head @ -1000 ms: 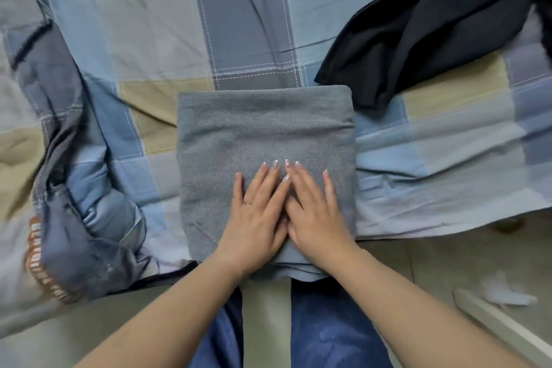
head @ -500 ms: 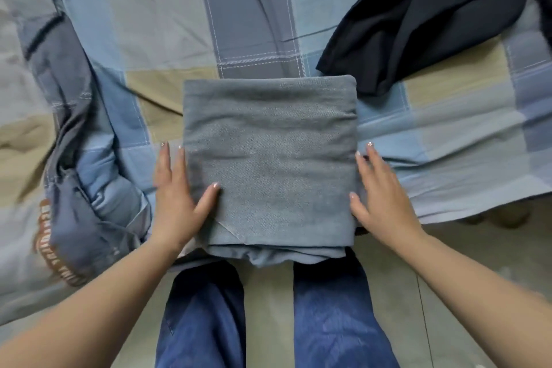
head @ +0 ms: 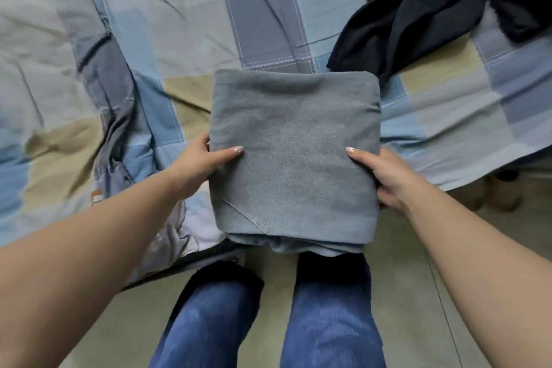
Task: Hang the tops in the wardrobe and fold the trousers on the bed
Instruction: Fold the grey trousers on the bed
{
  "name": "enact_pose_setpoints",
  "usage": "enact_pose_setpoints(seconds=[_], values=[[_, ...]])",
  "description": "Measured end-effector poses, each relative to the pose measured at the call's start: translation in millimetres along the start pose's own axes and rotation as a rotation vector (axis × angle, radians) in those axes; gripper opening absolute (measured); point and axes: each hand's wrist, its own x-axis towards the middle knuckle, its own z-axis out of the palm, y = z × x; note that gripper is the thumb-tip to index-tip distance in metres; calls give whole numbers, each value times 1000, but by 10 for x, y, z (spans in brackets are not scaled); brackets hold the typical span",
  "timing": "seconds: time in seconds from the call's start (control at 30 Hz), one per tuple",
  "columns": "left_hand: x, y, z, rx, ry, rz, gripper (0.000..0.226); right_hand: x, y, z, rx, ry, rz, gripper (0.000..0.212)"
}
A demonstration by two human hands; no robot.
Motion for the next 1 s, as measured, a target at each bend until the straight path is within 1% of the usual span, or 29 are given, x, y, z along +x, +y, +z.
enact_pose_setpoints(seconds=[0.1, 0.23, 0.33, 0.4, 0.43, 0.5, 0.6, 0.7, 0.73, 0.9, 1.0], values=[[-344, 255, -103, 59, -74, 60, 38, -543, 86, 109, 104, 54, -57, 33], [-888, 674, -174, 67, -195, 99, 39, -1446, 105, 195, 276, 105, -95, 48], [-1344, 926, -54, 82, -223, 95, 39, -2144, 158, 148, 422, 135, -75, 48], [-1614, 1083, 90, 100, -256, 92, 42, -2558, 208, 84, 496, 199, -84, 53], [-1763, 1191, 214, 123, -297, 89, 43, -2800, 241, 24, 541, 250, -104, 55], [-1989, 1333, 408, 137, -362, 85, 39, -3122, 299, -55, 598, 301, -126, 54], [-2413, 1523, 857, 212, -508, 104, 32, -3751, 448, -259, 710, 349, -181, 39], [-2856, 1641, 1336, 311, -600, 138, 41, -4368, 712, -502, 794, 415, -245, 22], [-3012, 1649, 1510, 339, -628, 152, 42, -4580, 815, -588, 820, 439, -258, 20], [-3782, 1502, 2434, 419, -758, 214, 37, -5590, 1387, -1102, 903, 559, -341, 23], [-4327, 1371, 3038, 477, -833, 252, 39, -6166, 1748, -1439, 945, 655, -383, 20]])
